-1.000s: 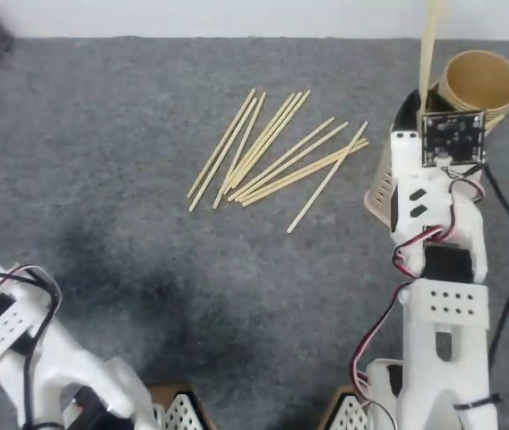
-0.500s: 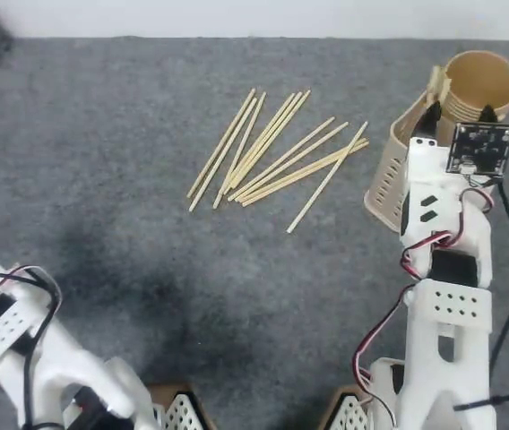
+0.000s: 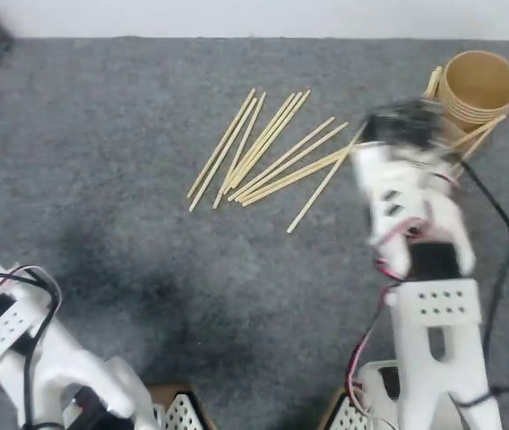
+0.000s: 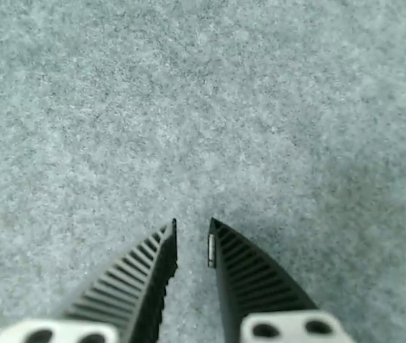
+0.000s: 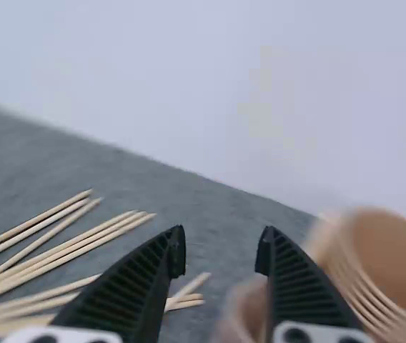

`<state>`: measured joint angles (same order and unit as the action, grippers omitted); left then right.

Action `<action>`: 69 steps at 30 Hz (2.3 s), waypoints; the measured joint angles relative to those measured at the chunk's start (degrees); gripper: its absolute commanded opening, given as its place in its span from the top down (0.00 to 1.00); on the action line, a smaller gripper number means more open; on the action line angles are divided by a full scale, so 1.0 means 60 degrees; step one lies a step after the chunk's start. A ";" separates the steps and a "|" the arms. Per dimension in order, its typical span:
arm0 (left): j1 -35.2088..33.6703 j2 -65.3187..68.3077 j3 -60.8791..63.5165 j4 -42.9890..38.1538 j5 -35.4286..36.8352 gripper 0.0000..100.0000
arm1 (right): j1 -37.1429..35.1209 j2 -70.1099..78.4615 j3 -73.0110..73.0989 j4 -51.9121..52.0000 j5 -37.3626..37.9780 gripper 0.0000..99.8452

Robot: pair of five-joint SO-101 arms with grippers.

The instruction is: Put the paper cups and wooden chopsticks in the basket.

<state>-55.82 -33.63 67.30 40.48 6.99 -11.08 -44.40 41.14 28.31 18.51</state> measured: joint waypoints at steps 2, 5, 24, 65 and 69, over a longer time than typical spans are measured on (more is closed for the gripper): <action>0.0000 0.0000 0.0000 0.0000 0.0000 0.92 | -0.0850 0.0689 -0.0864 0.0938 0.0645 0.84; 0.0000 0.0000 0.0000 0.0000 0.0000 0.92 | -0.1509 0.2212 -0.2300 0.2344 0.0835 0.84; 0.0000 0.0000 0.0000 0.0000 0.0000 0.92 | -0.1216 1.3070 -1.2132 0.7824 -0.5260 0.67; 0.0278 0.0000 0.0000 0.0000 0.0000 0.92 | -0.1451 1.8886 -1.9106 1.0447 -0.2974 0.93; 0.0278 0.0000 0.0000 0.0000 0.0000 0.92 | -0.1524 1.8886 -1.9106 1.0564 -0.2930 0.79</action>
<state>-54.15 -33.63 67.30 40.48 6.99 -20.22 68.92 -73.49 91.69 0.92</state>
